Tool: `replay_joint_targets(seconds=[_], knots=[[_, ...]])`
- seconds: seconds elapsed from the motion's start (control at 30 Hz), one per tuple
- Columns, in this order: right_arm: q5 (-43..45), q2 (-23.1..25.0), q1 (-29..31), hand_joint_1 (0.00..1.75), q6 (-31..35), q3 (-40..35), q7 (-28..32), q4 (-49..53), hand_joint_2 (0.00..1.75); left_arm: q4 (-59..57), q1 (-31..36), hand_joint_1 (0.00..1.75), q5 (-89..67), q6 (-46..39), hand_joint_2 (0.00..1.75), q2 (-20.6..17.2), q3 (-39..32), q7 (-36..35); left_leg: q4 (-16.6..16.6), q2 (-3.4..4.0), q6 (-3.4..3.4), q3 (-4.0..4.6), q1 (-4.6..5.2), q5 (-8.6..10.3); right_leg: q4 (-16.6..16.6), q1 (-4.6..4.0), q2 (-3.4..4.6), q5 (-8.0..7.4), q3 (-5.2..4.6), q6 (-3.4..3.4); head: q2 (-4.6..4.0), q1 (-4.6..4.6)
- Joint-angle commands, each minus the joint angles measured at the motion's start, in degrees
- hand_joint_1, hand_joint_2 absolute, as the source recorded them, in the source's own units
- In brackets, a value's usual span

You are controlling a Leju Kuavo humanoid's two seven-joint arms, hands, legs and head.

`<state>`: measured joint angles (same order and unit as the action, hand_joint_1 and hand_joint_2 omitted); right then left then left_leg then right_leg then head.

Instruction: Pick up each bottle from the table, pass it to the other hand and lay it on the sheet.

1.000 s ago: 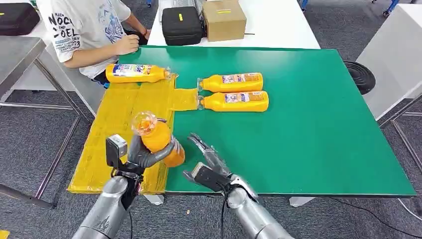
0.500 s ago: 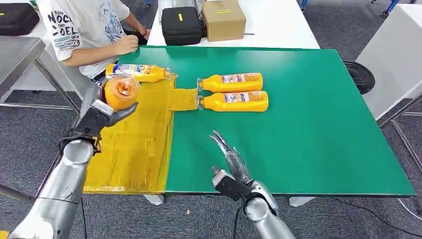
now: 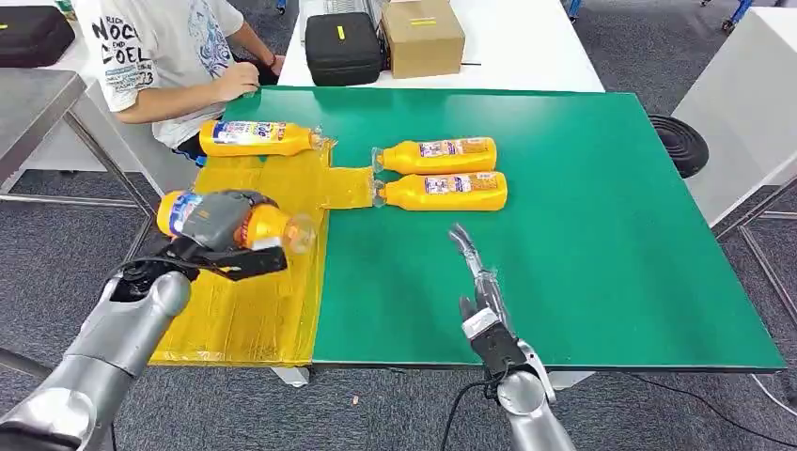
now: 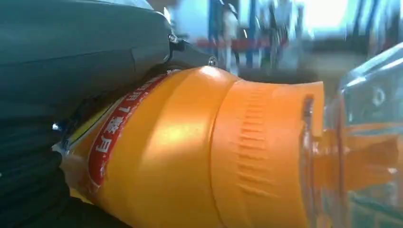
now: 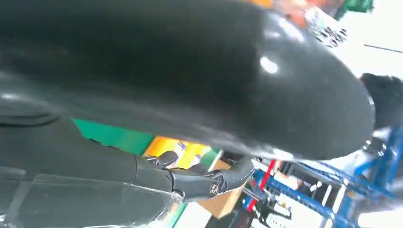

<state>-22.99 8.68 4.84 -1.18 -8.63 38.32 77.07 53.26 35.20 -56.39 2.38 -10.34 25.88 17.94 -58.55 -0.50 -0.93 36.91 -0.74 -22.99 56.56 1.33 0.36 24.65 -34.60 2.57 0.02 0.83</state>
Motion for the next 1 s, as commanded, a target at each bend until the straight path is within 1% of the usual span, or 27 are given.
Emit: replay_joint_targets(seconds=[0.03,0.1,0.13,0.17,0.2,0.23,0.3,0.4,0.5,0.53,0.67,0.83,0.87,0.93,0.97,1.0], knots=[[2.88,-0.38,-0.49,0.0,-1.72,4.35,1.23,2.1,0.0,-17.48,5.1,1.75,-1.66,1.39,1.75,-0.66,12.51,0.81,0.03,-0.06,0.01,-0.2,-0.01,-0.05,-0.03,-0.04,-0.12,0.08,0.24,-0.11,0.0,0.0],[3.06,-0.55,-0.37,0.0,-1.86,4.09,1.29,1.61,0.0,-18.05,4.95,1.75,-2.05,1.27,1.75,-0.85,13.14,0.32,0.03,-0.02,0.02,-0.28,-0.03,-0.09,-0.05,-0.07,-0.1,0.1,0.32,-0.16,0.0,0.0],[3.06,-0.61,-0.28,0.0,-1.89,3.92,1.29,1.35,0.0,-18.15,4.79,1.75,-2.01,1.23,1.75,-0.93,13.18,0.18,0.01,-0.02,0.01,-0.13,-0.03,-0.04,-0.03,-0.05,-0.07,0.05,0.16,-0.09,0.0,0.02],[3.06,-0.49,-0.29,0.0,-1.9,3.82,1.29,1.25,0.0,-18.18,4.66,1.75,-2.03,1.19,1.75,-1.04,13.23,0.28,0.03,-0.02,0.01,-0.24,-0.03,-0.07,-0.04,-0.07,-0.1,0.09,0.27,-0.15,0.0,0.0],[3.06,-0.55,-0.04,0.0,-1.92,3.62,1.33,0.67,0.0,-18.3,4.77,1.75,-2.0,1.38,1.75,-1.13,13.36,0.21,0.02,-0.02,0.01,-0.16,-0.03,-0.05,-0.03,-0.06,-0.08,0.06,0.19,-0.11,0.0,0.0],[3.09,-0.65,0.34,0.0,-1.87,3.24,1.42,-0.01,0.0,-18.63,5.08,1.75,-1.15,2.01,1.75,-1.13,13.0,0.54,0.02,0.03,0.01,-0.29,-0.05,-0.1,-0.05,-0.09,-0.06,0.09,0.32,-0.17,0.0,0.02],[3.15,-0.52,0.55,0.0,-1.77,3.02,1.51,-0.46,0.0,-18.9,5.82,1.75,-0.76,2.68,1.75,-1.43,12.94,0.72,0.0,0.02,0.01,-0.09,-0.05,-0.03,-0.02,-0.06,-0.03,0.02,0.11,-0.08,0.0,0.0],[3.15,-0.36,0.96,0.0,-1.68,2.64,1.56,-1.05,0.0,-20.05,8.21,1.75,-0.26,4.31,1.75,-2.01,13.31,0.8,-0.02,0.02,0.01,-0.19,-0.08,-0.07,-0.02,-0.1,-0.04,0.05,0.25,-0.14,0.0,0.0],[3.15,-0.36,1.31,0.0,-1.64,2.3,1.56,-1.67,0.0,-21.88,10.25,1.75,0.25,7.12,1.75,-1.92,14.12,1.36,-0.02,0.05,0.02,-0.08,-0.07,-0.03,0.0,-0.09,0.0,0.0,0.12,-0.11,0.0,0.0],[3.11,-0.39,1.7,0.0,-1.59,2.12,1.55,-2.2,0.0,-22.96,11.13,1.75,0.99,9.26,1.75,-1.8,14.49,2.16,-0.04,0.02,0.02,-0.17,-0.11,-0.07,-0.02,-0.14,-0.06,0.03,0.24,-0.17,0.0,0.02],[3.14,-0.58,2.75,0.0,-1.27,1.59,1.59,-3.92,0.0,-26.1,13.85,1.75,1.57,11.32,1.75,-1.33,15.84,2.57,-0.02,0.03,0.02,-0.15,-0.09,-0.04,-0.02,-0.11,-0.03,0.02,0.21,-0.16,0.0,0.0],[3.32,-0.54,3.34,0.0,-0.92,1.16,1.68,-4.83,0.0,-28.89,14.45,1.75,2.44,13.33,1.75,-1.23,16.26,2.96,0.0,0.05,0.02,-0.11,-0.07,-0.01,-0.02,-0.09,0.02,-0.01,0.16,-0.11,0.0,0.0],[3.4,-0.6,3.43,0.0,-0.76,1.13,1.68,-5.08,0.0,-29.63,14.49,1.75,2.87,13.3,1.75,-1.23,16.11,2.94,0.0,0.08,0.02,-0.22,-0.08,-0.05,-0.03,-0.1,0.02,0.03,0.28,-0.16,0.0,0.0],[3.45,-0.65,3.3,0.0,-0.67,1.2,1.68,-5.11,0.0,-29.88,14.33,1.75,2.87,13.2,1.75,-1.36,16.15,2.94,0.02,0.07,0.02,-0.14,-0.06,-0.01,-0.03,-0.08,0.03,-0.01,0.19,-0.11,0.0,0.0],[3.54,-0.66,3.12,0.0,-0.49,1.3,1.68,-5.04,0.0,-30.16,14.28,1.75,2.89,12.96,1.75,-1.38,16.21,2.92,0.03,0.11,0.02,-0.26,-0.07,-0.06,-0.05,-0.1,0.05,0.02,0.31,-0.16,0.0,0.02],[3.55,-0.68,3.1,0.0,-0.48,1.32,1.68,-5.03,0.0,-30.2,14.17,1.75,2.87,12.92,1.75,-1.38,16.24,2.92,0.03,0.07,0.01,-0.17,-0.06,-0.02,-0.03,-0.08,0.03,0.0,0.21,-0.12,0.0,0.0]])
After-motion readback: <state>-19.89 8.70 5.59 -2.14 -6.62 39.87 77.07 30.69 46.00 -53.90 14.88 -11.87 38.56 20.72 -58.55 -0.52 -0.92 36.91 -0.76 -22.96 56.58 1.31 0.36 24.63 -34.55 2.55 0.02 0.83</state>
